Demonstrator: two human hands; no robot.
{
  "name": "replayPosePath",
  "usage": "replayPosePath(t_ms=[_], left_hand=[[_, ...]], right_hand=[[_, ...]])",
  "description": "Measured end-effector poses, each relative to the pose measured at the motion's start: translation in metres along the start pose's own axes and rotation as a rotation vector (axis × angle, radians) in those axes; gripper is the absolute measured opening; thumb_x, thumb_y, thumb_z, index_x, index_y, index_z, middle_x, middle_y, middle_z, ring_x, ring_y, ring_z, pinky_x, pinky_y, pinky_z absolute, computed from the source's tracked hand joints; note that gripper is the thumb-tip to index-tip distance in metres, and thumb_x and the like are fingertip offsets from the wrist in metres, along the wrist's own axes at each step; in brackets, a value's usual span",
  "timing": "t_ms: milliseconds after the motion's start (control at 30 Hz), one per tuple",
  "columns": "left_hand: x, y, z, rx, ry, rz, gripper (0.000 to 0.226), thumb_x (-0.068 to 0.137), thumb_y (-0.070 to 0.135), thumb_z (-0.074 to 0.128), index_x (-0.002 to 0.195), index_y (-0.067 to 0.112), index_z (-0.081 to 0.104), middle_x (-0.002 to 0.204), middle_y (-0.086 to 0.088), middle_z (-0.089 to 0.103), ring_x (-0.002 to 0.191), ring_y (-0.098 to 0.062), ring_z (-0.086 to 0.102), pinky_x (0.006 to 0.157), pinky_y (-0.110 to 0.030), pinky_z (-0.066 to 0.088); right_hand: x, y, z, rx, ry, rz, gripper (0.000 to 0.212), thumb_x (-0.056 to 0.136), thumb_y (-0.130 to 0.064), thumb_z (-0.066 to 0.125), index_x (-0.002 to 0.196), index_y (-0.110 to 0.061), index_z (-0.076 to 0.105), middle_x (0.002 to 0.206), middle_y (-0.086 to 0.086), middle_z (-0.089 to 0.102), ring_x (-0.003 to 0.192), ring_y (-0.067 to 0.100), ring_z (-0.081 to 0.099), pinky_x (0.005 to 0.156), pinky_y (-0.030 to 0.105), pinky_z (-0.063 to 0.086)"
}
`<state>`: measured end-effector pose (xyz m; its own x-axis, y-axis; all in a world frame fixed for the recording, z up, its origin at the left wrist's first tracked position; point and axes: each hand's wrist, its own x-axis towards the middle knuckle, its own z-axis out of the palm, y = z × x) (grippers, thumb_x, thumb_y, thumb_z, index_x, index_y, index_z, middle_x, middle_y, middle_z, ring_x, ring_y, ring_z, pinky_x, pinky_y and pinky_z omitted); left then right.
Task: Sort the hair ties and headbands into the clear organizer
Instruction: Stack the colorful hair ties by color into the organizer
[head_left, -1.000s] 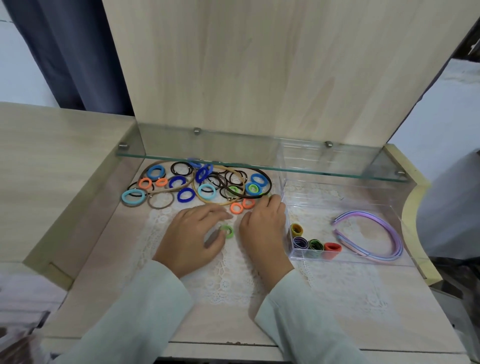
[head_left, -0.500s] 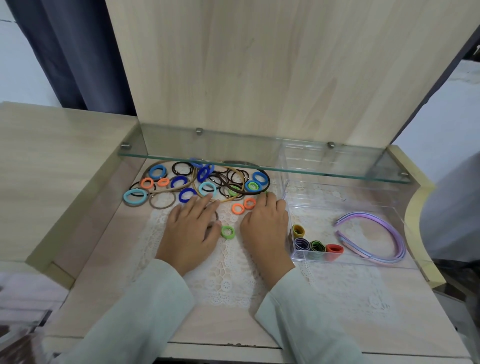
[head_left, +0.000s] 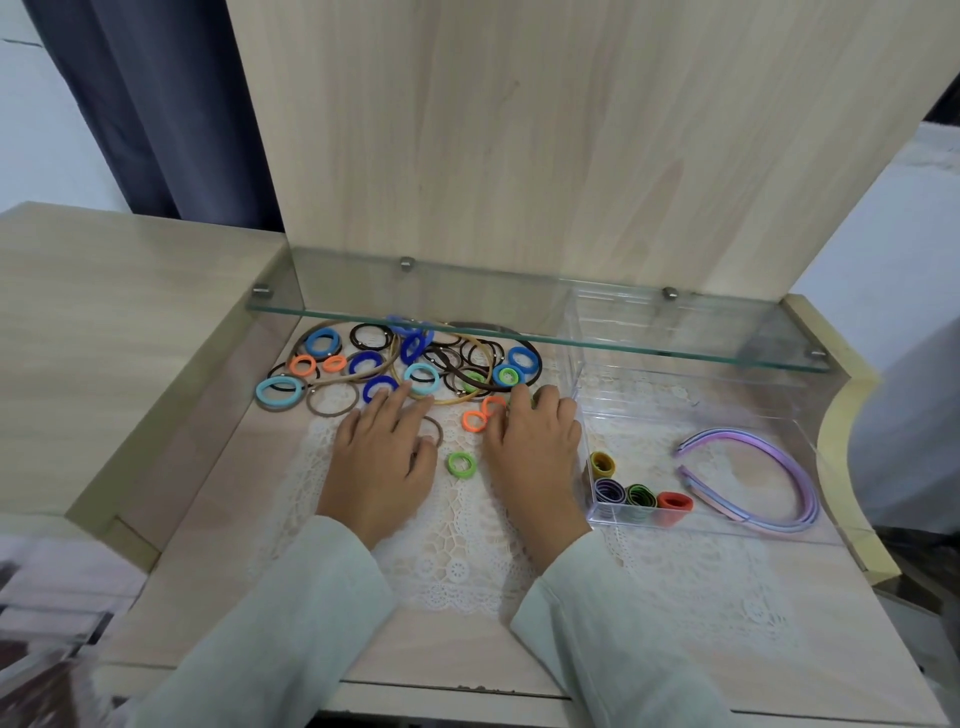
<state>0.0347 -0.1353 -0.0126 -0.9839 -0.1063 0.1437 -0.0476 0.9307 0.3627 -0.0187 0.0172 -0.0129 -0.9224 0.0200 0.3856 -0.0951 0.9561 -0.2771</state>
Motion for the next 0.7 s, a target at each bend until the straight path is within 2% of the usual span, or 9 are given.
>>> replayPosePath(t_ms=[133, 300, 500, 600, 700], left_hand=[[-0.001, 0.000, 0.000, 0.000, 0.007, 0.005, 0.063, 0.088, 0.040, 0.022, 0.149, 0.031, 0.037, 0.162, 0.005, 0.022, 0.150, -0.015, 0.012, 0.120, -0.038, 0.007], [-0.001, 0.000, 0.000, 0.010, -0.011, 0.011, 0.064, 0.088, 0.039, 0.022, 0.150, 0.031, 0.034, 0.163, 0.005, 0.019, 0.151, -0.016, 0.010, 0.121, -0.039, 0.007], [0.002, -0.001, 0.001, 0.053, -0.042, 0.005, 0.054, 0.100, 0.032, 0.031, 0.154, 0.032, 0.025, 0.165, 0.004, 0.010, 0.152, -0.019, 0.003, 0.121, -0.040, 0.003], [0.002, 0.000, 0.001, 0.072, -0.049, 0.000, 0.064, 0.091, 0.039, 0.017, 0.154, 0.033, 0.024, 0.165, 0.004, 0.009, 0.152, -0.019, 0.003, 0.121, -0.041, 0.003], [0.002, -0.001, 0.002, 0.082, -0.053, -0.003, 0.064, 0.091, 0.039, 0.017, 0.154, 0.033, 0.024, 0.165, 0.004, 0.009, 0.152, -0.019, 0.003, 0.121, -0.041, 0.003]], right_hand=[[0.000, 0.002, -0.001, 0.040, 0.037, -0.009, 0.019, 0.087, -0.018, 0.054, 0.100, -0.008, 0.062, 0.098, 0.014, 0.059, 0.092, 0.034, 0.050, 0.074, 0.042, 0.039], [-0.001, 0.003, -0.003, 0.073, 0.005, -0.013, 0.021, 0.082, -0.011, 0.054, 0.101, -0.005, 0.063, 0.102, 0.013, 0.060, 0.096, 0.033, 0.049, 0.077, 0.042, 0.039], [-0.002, 0.004, -0.001, 0.091, 0.043, -0.043, 0.017, 0.077, -0.003, 0.061, 0.094, -0.004, 0.066, 0.095, 0.013, 0.064, 0.087, 0.033, 0.053, 0.069, 0.040, 0.042], [-0.007, 0.006, -0.003, 0.136, 0.115, -0.115, 0.015, 0.075, -0.005, 0.063, 0.089, -0.007, 0.064, 0.092, 0.010, 0.063, 0.084, 0.031, 0.054, 0.069, 0.039, 0.045], [-0.018, 0.008, -0.006, 0.202, 0.127, -0.209, 0.016, 0.082, -0.018, 0.048, 0.090, -0.013, 0.061, 0.094, 0.002, 0.061, 0.090, 0.024, 0.047, 0.077, 0.035, 0.038]])
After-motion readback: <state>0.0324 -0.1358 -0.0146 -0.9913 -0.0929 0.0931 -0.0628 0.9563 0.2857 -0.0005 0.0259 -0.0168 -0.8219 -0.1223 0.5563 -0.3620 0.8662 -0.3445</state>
